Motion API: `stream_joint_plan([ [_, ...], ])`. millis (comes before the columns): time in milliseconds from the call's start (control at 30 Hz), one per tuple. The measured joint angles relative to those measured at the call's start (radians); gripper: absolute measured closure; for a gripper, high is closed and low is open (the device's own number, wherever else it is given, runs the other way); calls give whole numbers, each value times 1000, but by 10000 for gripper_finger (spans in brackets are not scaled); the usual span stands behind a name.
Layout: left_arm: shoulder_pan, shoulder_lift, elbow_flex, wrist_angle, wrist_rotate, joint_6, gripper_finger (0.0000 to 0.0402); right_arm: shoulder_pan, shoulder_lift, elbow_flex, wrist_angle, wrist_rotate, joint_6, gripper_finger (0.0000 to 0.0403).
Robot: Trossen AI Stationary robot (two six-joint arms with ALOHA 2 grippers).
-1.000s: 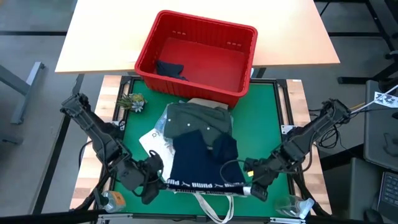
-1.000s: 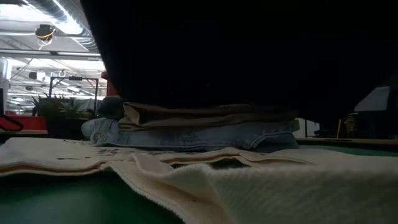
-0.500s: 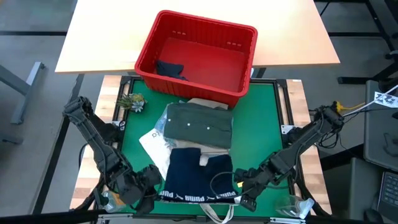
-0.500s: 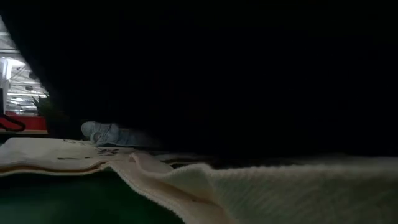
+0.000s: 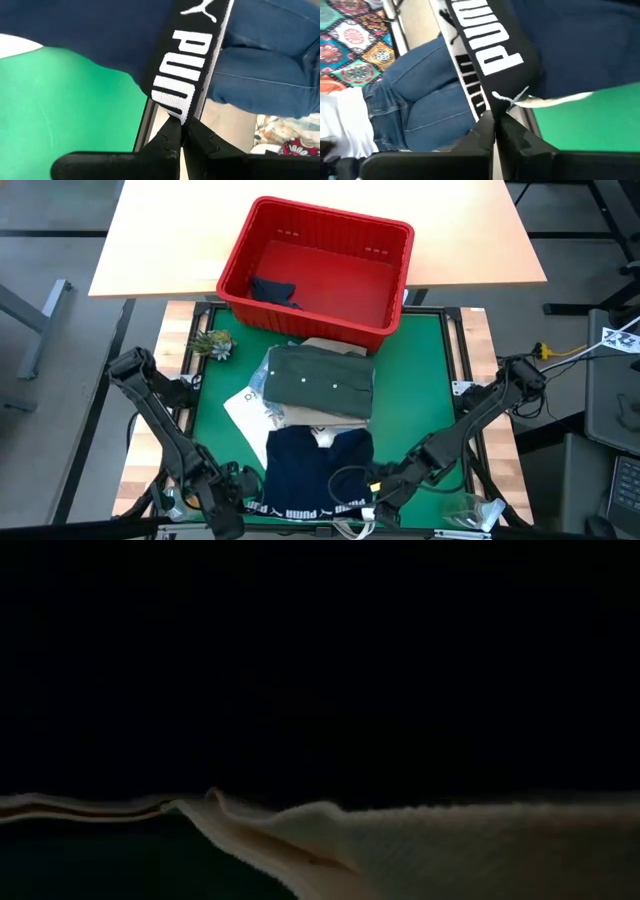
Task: Fold Laundry from Bin
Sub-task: Fold the dark blue boxers
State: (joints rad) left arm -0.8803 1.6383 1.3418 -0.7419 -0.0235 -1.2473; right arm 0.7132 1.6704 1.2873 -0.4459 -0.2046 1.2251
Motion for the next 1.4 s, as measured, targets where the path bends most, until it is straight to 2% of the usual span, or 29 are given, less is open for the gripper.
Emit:
stream_joint_plan([
  [100, 0, 8, 0, -2, 11, 0, 401, 0, 17, 0, 45, -23, -1, 375],
  [300, 0, 8, 0, 0, 4, -8, 401, 0, 19, 0, 58, -25, -1, 295],
  [433, 0, 8, 0, 1, 4, -40, 390, 1, 19, 0, 48, -64, -4, 254],
  [567, 0, 8, 0, 1, -2, -86, 355, 0, 19, 0, 12, -84, -63, 235],
  [667, 0, 8, 0, 1, -19, -86, 327, 0, 19, 0, -9, -77, -174, 233],
  [800, 1, 8, 0, 1, -26, -72, 300, 0, 19, 0, -60, 33, -358, 233],
  [933, 0, 8, 0, 3, -126, -26, 295, 0, 19, 0, -113, 198, -565, 233],
  [1033, 3, 8, 0, 14, -250, -23, 295, -17, 19, 0, -151, 279, -674, 233],
  [1133, 6, 8, 0, 67, -378, -21, 296, -56, 19, 0, -182, 290, -692, 233],
  [1233, 17, 9, 0, 160, -471, 67, 296, -95, 19, 0, -206, 290, -713, 233],
  [1400, 52, 28, 0, 340, -496, 293, 296, -138, 19, -1, -224, 226, -793, 233],
])
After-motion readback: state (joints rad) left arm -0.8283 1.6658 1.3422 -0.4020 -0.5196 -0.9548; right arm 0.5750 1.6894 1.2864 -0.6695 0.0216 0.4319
